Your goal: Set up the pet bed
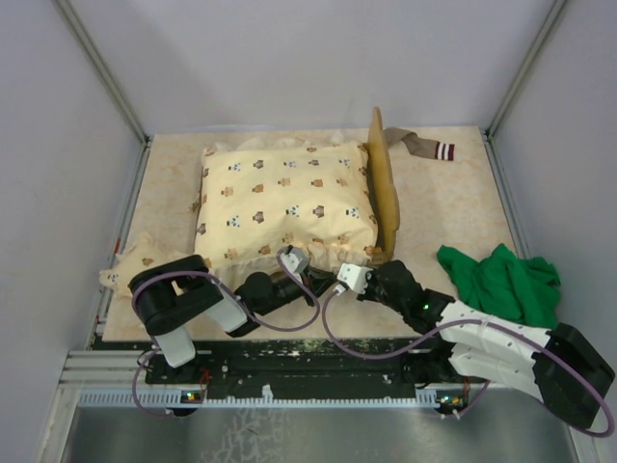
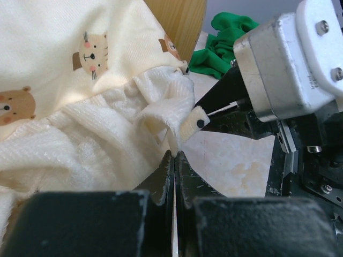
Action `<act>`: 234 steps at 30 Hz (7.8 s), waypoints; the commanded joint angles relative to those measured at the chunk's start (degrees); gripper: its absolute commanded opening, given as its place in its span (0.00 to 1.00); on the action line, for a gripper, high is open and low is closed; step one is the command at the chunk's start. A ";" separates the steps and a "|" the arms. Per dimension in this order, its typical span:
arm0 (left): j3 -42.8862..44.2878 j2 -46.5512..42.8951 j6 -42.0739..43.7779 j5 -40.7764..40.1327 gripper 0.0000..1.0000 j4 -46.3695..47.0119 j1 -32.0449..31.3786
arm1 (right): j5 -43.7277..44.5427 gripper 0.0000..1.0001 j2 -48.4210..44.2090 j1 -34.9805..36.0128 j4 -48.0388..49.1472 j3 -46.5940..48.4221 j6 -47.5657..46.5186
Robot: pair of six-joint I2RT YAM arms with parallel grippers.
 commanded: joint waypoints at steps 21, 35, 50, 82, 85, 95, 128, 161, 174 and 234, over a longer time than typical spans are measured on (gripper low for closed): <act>1.12 -1.30 -2.79 2.07 0.00 0.42 0.88 | -1.16 0.00 -6.59 1.18 5.18 -2.43 -10.56; -4.74 -4.86 -3.64 7.58 0.06 3.65 0.72 | -2.91 0.00 -12.60 -0.87 8.73 -4.78 -12.78; -1.11 -28.59 -2.70 5.18 0.53 -38.30 0.80 | -13.83 0.00 -11.09 -4.02 10.23 -4.68 -11.65; 21.87 -17.30 2.88 6.87 0.01 -53.35 10.71 | -13.74 0.00 -9.51 -2.11 8.65 -2.66 -15.13; 21.19 -15.96 3.33 6.92 0.00 -51.74 10.73 | -10.70 0.00 -12.03 0.77 10.09 -4.21 -15.13; 21.41 -15.13 3.05 9.17 0.06 -51.59 11.03 | -12.37 0.00 -10.85 1.57 12.22 -4.82 -15.15; 10.93 -24.36 -7.86 22.25 0.48 -39.11 10.83 | -17.29 0.00 -10.06 1.49 18.25 -5.64 -12.52; 14.70 -13.77 -9.49 12.68 0.42 -31.79 7.78 | -15.01 0.00 -6.76 1.28 23.24 -6.68 -11.98; 16.13 -13.50 -8.24 13.40 0.15 -33.78 7.39 | -14.39 0.00 -6.17 1.24 24.36 -7.33 -11.32; 22.59 -16.04 -4.96 12.46 0.00 -32.18 5.41 | 30.00 0.09 6.63 16.02 24.48 -7.52 94.80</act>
